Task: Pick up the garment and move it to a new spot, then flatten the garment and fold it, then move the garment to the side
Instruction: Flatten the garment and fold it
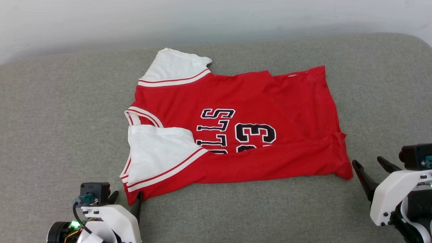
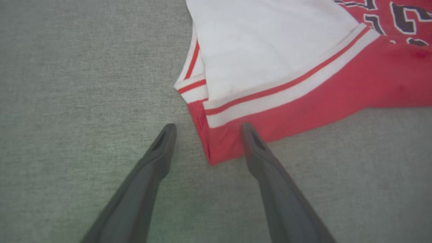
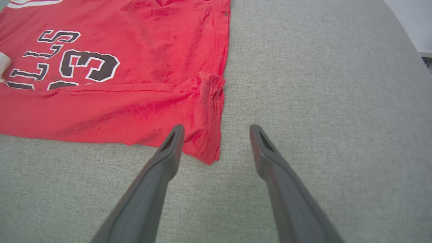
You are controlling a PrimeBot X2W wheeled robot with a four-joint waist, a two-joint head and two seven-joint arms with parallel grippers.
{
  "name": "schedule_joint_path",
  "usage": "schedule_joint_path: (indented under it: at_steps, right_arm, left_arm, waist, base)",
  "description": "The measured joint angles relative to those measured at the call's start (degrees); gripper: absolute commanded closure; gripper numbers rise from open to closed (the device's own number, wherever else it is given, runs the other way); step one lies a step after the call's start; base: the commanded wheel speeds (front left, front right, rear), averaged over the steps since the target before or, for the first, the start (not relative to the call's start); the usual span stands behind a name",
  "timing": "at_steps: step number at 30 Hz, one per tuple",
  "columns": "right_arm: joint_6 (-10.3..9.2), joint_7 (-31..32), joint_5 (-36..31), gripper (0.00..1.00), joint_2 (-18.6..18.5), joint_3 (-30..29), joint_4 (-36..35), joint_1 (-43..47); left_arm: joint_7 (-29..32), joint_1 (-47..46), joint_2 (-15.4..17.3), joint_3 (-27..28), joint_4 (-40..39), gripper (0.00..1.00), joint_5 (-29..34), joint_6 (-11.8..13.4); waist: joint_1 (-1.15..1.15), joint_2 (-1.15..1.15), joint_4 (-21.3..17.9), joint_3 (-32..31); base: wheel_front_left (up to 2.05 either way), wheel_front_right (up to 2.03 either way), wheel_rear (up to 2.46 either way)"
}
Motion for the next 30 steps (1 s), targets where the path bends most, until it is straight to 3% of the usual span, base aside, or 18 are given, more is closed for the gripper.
schedule_joint_path:
  at_steps: [9,10,11,12,13,22,30]
  right_arm:
    - [0.0,-0.9,-1.4,0.0,1.0,0.7,-2.6,0.3]
    - [0.0,-1.0,-1.4,0.0,1.0,0.8,-2.6,0.3]
    - [0.0,-1.1,-1.4,0.0,1.0,0.7,-2.6,0.3]
    - [0.0,-1.1,-1.4,0.0,1.0,0.7,-2.6,0.3]
    - [0.0,-1.3,-1.4,0.0,1.0,0.6,-2.6,0.3]
    - [0.0,-1.1,-2.4,0.0,0.0,-0.3,-1.2,0.2]
    - [0.0,1.2,-4.1,0.0,-0.1,-0.2,3.4,-1.1]
  left_arm:
    - [1.7,-1.8,-0.1,0.1,3.7,0.0,0.4,1.9]
    - [2.2,-1.9,0.0,0.0,3.8,0.21,0.1,1.7]
    - [2.6,-2.1,0.0,-0.3,4.0,0.57,-0.1,1.3]
    - [2.7,-2.2,0.1,-0.5,4.1,0.84,-0.1,1.1]
    - [2.8,-2.4,0.3,-0.7,4.2,1.0,-0.1,0.7]
    - [1.1,-3.2,-0.4,-1.5,4.8,1.0,-1.2,-2.1]
    - [-0.3,-2.1,0.1,-1.3,-3.3,1.0,-1.5,-2.3]
  waist:
    - [0.0,0.0,-1.6,3.4]
    - [0.0,0.0,-1.8,3.8]
    - [0.0,0.0,-1.8,4.0]
    - [0.0,0.0,-1.9,4.3]
    - [0.0,0.0,-1.8,4.4]
    - [0.01,0.0,0.0,2.6]
    - [0.01,0.0,2.3,0.8]
  base:
    - [0.0,0.0,0.0]
    - [0.0,0.0,0.0]
    - [0.0,0.0,0.0]
    - [0.0,0.0,0.0]
    - [0.0,0.0,0.0]
    - [0.0,0.0,0.0]
    - [0.0,0.0,0.0]
